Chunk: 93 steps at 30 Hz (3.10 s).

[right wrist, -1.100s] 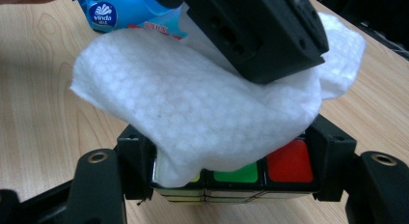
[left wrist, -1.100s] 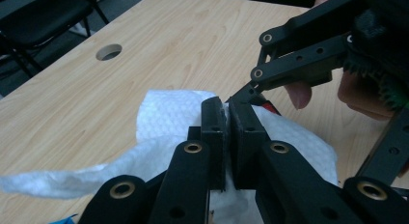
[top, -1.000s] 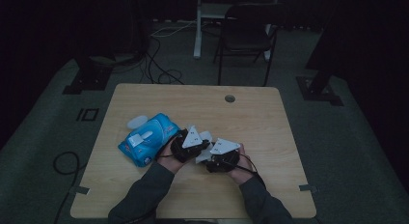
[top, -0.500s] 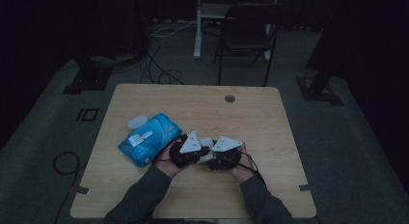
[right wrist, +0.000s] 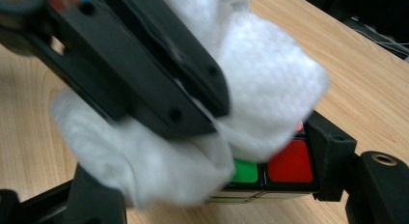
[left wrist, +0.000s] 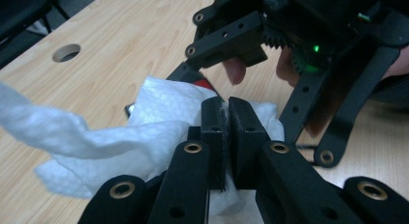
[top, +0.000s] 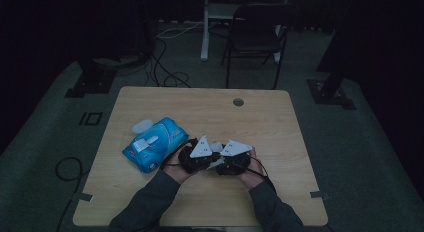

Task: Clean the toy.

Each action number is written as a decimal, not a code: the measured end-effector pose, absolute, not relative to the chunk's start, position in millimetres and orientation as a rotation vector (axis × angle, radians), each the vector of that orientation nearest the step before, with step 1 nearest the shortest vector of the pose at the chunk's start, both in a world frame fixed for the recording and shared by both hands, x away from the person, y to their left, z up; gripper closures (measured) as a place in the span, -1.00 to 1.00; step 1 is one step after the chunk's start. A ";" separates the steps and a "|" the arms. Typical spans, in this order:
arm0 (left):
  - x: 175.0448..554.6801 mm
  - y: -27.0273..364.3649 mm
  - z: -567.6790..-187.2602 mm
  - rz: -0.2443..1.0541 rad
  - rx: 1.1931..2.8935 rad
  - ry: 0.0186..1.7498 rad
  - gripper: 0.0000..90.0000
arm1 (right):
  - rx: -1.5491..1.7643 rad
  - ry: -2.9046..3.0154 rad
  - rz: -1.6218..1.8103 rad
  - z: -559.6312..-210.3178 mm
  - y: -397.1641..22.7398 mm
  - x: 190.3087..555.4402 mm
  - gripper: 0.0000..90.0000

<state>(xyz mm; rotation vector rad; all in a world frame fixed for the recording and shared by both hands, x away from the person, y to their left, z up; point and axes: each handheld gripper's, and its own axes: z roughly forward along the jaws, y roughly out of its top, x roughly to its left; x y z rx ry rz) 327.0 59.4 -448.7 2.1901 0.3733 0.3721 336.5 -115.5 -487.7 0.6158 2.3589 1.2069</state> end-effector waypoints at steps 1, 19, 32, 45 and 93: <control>327.7 57.9 -448.7 0.372 2.194 0.365 0.93 | 0.611 2.359 1.205 -487.6 -114.7 335.9 -0.24; 339.2 59.0 -450.2 0.417 2.124 0.452 0.92 | 0.569 2.387 1.236 -489.3 -108.9 330.0 -0.24; 346.6 77.5 -448.3 0.445 2.055 0.561 0.91 | 0.599 2.380 1.280 -487.6 -118.1 329.7 -0.24; 351.8 84.5 -458.5 0.435 2.045 0.623 0.91 | 0.601 2.370 1.290 -485.6 -120.5 329.1 -0.24; 346.1 92.5 -466.7 0.389 2.051 0.634 0.91 | 0.648 2.346 1.270 -483.4 -124.1 331.9 -0.24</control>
